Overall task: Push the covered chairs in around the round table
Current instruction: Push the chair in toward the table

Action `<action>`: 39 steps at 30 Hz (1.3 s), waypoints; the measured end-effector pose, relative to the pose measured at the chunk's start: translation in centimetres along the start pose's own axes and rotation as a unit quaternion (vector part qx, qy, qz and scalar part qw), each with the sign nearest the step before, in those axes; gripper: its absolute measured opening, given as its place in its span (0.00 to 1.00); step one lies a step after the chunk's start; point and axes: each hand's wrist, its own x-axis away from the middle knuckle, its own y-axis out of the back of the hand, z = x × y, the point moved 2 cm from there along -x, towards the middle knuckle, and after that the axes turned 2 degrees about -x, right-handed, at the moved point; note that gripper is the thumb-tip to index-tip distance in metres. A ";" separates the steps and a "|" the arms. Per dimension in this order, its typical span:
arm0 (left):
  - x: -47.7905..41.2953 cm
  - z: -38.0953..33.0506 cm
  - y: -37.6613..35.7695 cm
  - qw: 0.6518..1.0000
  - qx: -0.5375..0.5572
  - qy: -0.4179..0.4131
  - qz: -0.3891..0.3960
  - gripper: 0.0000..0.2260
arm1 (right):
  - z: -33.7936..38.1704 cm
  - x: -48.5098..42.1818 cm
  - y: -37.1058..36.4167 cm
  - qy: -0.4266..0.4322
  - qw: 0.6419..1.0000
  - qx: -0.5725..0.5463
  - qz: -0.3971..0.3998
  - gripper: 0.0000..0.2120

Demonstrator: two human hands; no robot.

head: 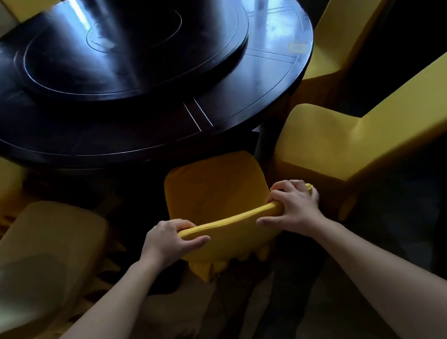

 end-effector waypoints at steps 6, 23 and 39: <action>-6.3 2.6 1.9 0.999 -0.007 0.033 -0.007 0.41 | 0.6 -8.2 0.4 0.003 1.000 0.004 0.027 0.25; -14.3 3.2 4.6 0.992 0.022 0.072 0.104 0.41 | 1.5 -15.9 3.3 -0.024 0.995 0.025 0.097 0.25; -18.1 3.6 5.8 0.993 0.002 0.069 0.098 0.31 | 1.5 -20.1 4.5 -0.037 0.995 0.014 0.095 0.26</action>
